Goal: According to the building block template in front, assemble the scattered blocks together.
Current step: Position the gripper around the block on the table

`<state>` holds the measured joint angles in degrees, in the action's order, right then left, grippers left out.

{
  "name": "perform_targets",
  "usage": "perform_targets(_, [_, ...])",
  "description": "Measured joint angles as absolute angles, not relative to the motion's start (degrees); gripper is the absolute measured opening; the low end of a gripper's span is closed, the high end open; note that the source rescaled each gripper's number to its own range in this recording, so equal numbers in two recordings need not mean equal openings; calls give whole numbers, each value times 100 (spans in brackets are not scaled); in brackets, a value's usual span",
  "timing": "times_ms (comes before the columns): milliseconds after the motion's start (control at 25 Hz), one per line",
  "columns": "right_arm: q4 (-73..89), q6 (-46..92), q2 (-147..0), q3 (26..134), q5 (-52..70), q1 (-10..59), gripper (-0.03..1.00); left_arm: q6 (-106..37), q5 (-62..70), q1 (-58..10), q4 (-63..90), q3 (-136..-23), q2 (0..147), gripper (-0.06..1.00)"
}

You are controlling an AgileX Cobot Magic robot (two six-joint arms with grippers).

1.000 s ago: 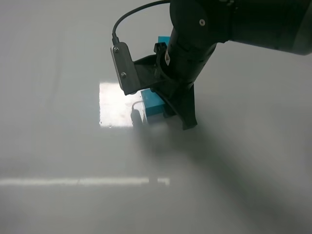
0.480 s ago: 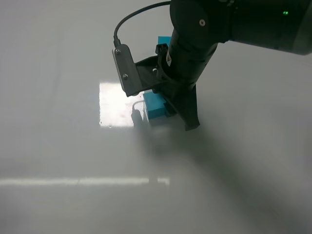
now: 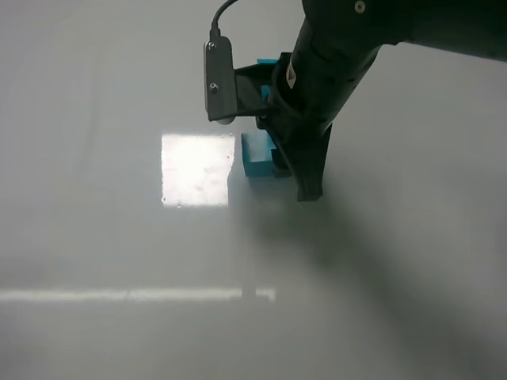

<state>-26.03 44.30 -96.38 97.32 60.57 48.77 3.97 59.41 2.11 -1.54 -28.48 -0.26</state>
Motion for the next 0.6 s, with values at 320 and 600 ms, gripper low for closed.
perform_targets(320, [-2548, 4074, -9638, 9732, 6094, 4821, 1, 397, 5941, 211, -154, -2848, -26, 52])
perform_targets(600, [-2244, 4004, -9638, 9732, 6076, 4531, 1, 397, 5941, 211, -154, -2848, -26, 52])
